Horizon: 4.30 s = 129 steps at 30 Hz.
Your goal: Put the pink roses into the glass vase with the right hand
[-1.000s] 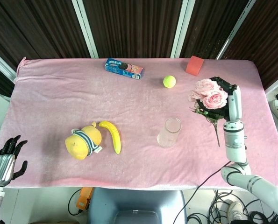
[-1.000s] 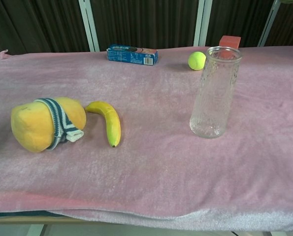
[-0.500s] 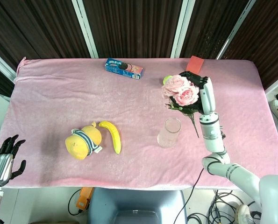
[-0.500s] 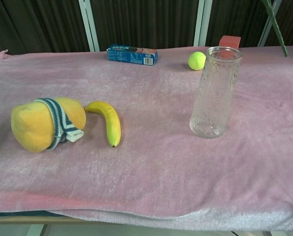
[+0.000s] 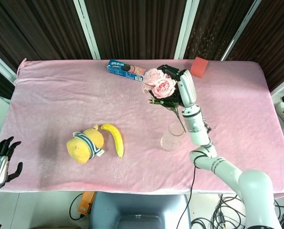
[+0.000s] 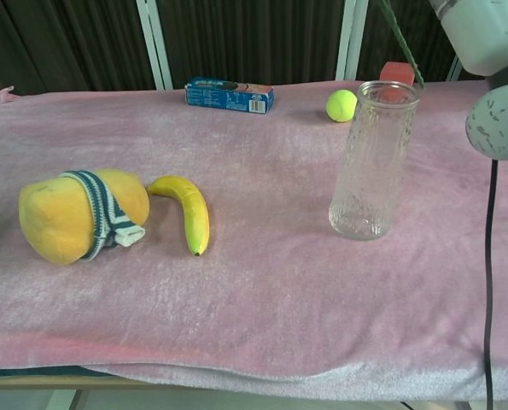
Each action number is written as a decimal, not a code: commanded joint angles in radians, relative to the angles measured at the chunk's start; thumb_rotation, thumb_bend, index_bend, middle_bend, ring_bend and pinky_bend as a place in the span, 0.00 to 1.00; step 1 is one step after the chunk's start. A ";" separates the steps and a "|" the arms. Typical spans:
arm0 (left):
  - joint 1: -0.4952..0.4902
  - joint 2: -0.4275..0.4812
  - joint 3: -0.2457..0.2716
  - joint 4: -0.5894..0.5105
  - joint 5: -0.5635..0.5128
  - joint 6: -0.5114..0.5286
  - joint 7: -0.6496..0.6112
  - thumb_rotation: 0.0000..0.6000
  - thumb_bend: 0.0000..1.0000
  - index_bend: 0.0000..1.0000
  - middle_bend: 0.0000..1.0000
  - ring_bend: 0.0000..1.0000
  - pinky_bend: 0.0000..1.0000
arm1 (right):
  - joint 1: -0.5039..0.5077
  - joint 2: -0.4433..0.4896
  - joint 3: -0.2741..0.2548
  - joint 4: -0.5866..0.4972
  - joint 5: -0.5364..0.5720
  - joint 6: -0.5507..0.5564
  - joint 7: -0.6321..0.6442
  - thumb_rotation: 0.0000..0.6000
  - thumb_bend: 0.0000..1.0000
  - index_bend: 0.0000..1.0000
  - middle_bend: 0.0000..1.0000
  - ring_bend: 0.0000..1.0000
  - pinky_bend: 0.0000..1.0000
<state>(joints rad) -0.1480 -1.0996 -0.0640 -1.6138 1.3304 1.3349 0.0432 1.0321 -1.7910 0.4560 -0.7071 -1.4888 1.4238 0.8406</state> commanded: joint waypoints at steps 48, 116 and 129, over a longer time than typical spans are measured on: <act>0.003 -0.003 0.007 0.015 0.037 0.007 -0.045 1.00 0.44 0.17 0.03 0.00 0.27 | -0.025 -0.116 -0.170 0.221 0.010 0.063 0.084 1.00 0.49 0.75 0.63 0.65 0.97; 0.005 -0.004 0.003 0.011 0.034 0.009 -0.046 1.00 0.44 0.17 0.03 0.00 0.27 | -0.428 0.125 -0.412 -0.049 -0.120 0.148 0.008 1.00 0.23 0.00 0.00 0.00 0.01; -0.004 -0.008 0.008 0.012 0.041 -0.004 -0.039 1.00 0.44 0.17 0.03 0.00 0.27 | -0.534 0.196 -0.376 -0.079 -0.038 0.148 -0.090 1.00 0.19 0.00 0.00 0.00 0.00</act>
<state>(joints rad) -0.1516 -1.1073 -0.0563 -1.6019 1.3714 1.3312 0.0041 0.5151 -1.6054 0.0766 -0.7801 -1.5399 1.5752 0.7582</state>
